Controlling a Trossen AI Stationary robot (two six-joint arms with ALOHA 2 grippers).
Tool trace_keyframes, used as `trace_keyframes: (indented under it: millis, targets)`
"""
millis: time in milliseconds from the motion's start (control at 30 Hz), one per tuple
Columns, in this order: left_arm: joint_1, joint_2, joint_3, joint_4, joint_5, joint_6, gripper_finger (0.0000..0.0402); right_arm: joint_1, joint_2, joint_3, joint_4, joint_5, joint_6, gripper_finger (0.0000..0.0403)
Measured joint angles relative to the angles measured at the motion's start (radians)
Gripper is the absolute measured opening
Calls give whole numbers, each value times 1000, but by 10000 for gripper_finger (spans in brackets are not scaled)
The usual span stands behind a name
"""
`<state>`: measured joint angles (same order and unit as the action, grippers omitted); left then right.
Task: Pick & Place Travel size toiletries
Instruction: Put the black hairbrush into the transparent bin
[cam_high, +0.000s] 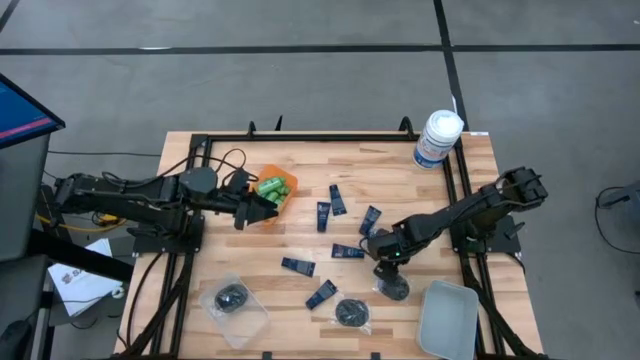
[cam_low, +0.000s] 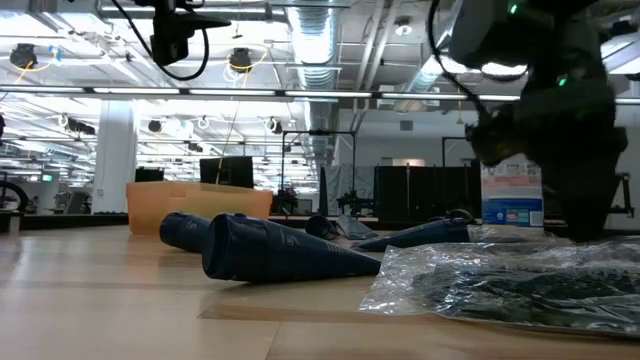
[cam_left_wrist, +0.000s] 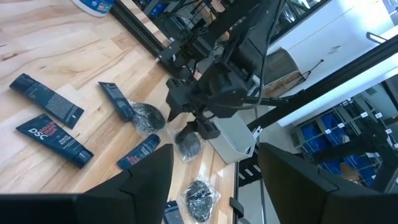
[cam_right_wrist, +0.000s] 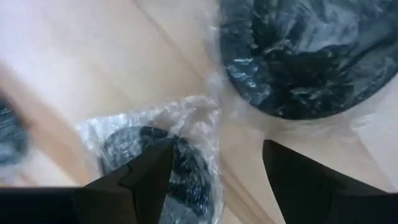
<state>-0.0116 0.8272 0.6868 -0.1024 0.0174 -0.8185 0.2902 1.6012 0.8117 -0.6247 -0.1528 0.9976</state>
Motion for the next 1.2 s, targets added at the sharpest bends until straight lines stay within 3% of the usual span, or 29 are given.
trace_keyframes:
  millis: [233,333,767,967,1200]
  targets:
    - [0,0,0,0,1,2,231,3,110,67,-80,26,85,237]
    - [0,-1,0,0,1,2,231,5,157,116,-145,57,93,217]
    - [0,0,0,0,2,2,231,5,186,155,-141,49,32,8]
    - [0,0,0,0,-31,3,231,3,112,140,-178,76,24,2]
    - [7,15,0,27,-100,63,231,-35,-84,147,-185,108,76,1]
